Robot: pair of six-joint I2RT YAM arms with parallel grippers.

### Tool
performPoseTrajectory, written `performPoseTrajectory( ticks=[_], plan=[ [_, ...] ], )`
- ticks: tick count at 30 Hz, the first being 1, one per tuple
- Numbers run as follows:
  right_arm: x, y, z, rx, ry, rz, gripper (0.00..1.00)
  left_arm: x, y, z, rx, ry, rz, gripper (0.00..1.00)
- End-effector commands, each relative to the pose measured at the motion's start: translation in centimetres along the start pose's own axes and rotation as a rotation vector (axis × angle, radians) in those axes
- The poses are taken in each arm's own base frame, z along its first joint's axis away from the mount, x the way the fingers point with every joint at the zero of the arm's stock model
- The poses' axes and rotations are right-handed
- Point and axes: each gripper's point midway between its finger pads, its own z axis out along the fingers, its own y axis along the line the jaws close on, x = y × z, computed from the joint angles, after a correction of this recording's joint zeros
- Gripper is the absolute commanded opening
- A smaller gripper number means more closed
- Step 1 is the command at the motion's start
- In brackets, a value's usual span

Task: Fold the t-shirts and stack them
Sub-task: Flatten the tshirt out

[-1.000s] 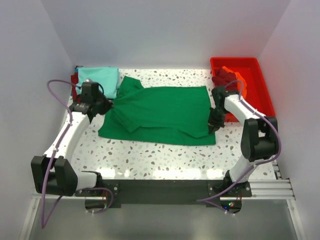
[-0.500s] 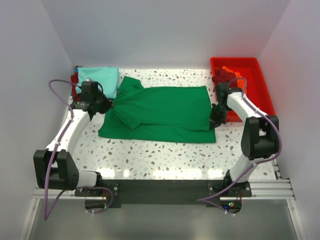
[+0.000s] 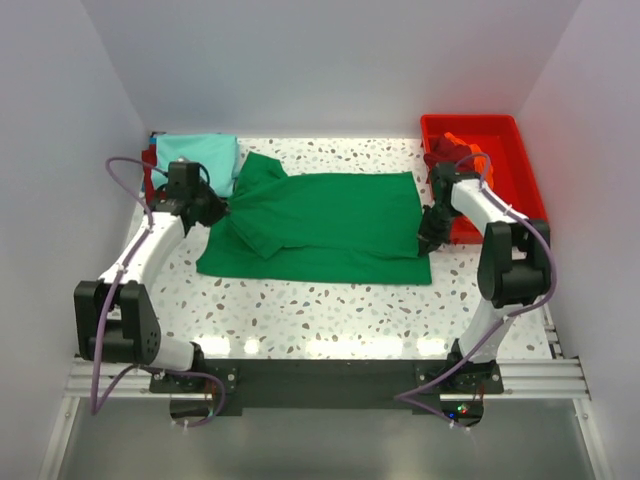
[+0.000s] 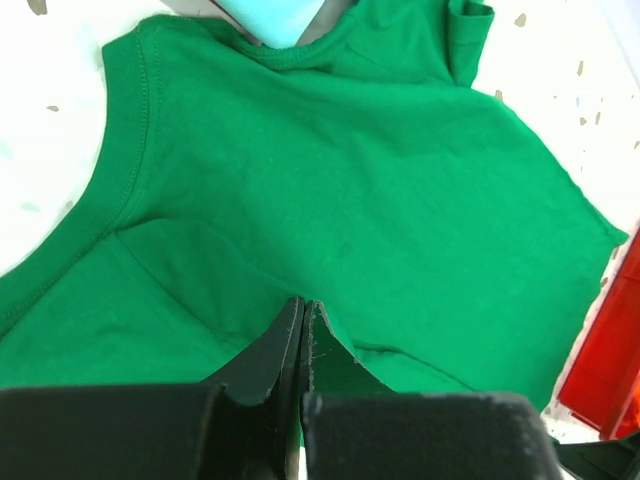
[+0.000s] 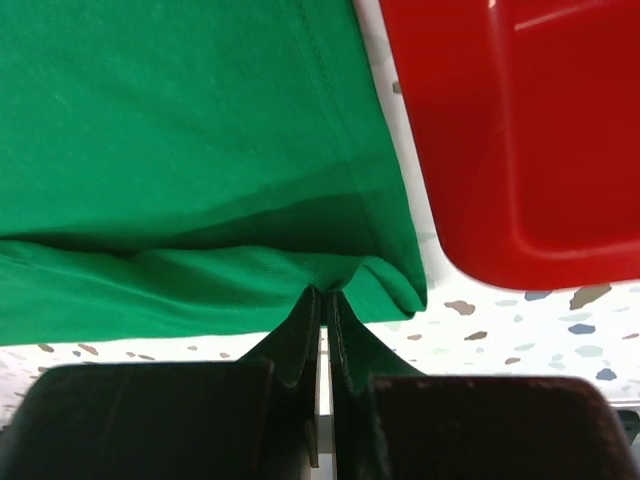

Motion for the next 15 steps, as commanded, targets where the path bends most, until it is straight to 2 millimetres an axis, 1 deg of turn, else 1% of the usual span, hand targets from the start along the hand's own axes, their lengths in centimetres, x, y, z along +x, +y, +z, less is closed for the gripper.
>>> performPoseTrajectory(
  ticks=[1, 3, 7, 9, 10, 11, 12, 13, 14, 15],
  plan=[
    [-2.1, 0.7, -0.5, -0.025, -0.053, -0.007, 0.00, -1.7, -1.5, 0.9, 0.052, -0.036, 0.030, 0.00],
    [-2.2, 0.7, -0.2, -0.021, -0.048, -0.007, 0.00, -1.7, -1.7, 1.7, 0.058, -0.028, 0.035, 0.00],
    [-2.9, 1.0, -0.6, -0.027, -0.067, 0.000, 0.00, -2.0, -1.9, 3.0, 0.048, -0.015, 0.054, 0.00],
    [-3.2, 1.2, -1.1, -0.030, -0.080, 0.000, 0.00, -2.8, -2.4, 3.8, 0.048, -0.025, 0.056, 0.00],
    [-3.8, 1.4, -1.6, -0.037, -0.098, 0.002, 0.00, -2.9, -2.7, 4.0, 0.059, -0.023, 0.058, 0.00],
    [-3.9, 1.5, -1.8, -0.038, -0.103, 0.003, 0.00, -3.6, -3.6, 4.0, 0.081, -0.034, 0.063, 0.00],
    [-4.0, 1.6, -2.2, -0.041, -0.110, 0.003, 0.08, -3.6, -3.8, 4.6, 0.082, -0.025, 0.067, 0.22],
    [-4.5, 1.7, -2.7, -0.046, -0.126, 0.000, 0.17, -3.7, -4.0, 4.9, 0.088, -0.016, 0.072, 0.37],
    [-4.6, 1.8, -3.0, -0.048, -0.137, -0.002, 0.32, -4.0, -4.5, 5.0, 0.095, -0.015, 0.074, 0.53],
    [-4.7, 1.7, -3.3, -0.047, -0.146, -0.001, 0.43, -3.9, -4.5, 5.1, 0.089, -0.007, 0.076, 0.75]
  ],
)
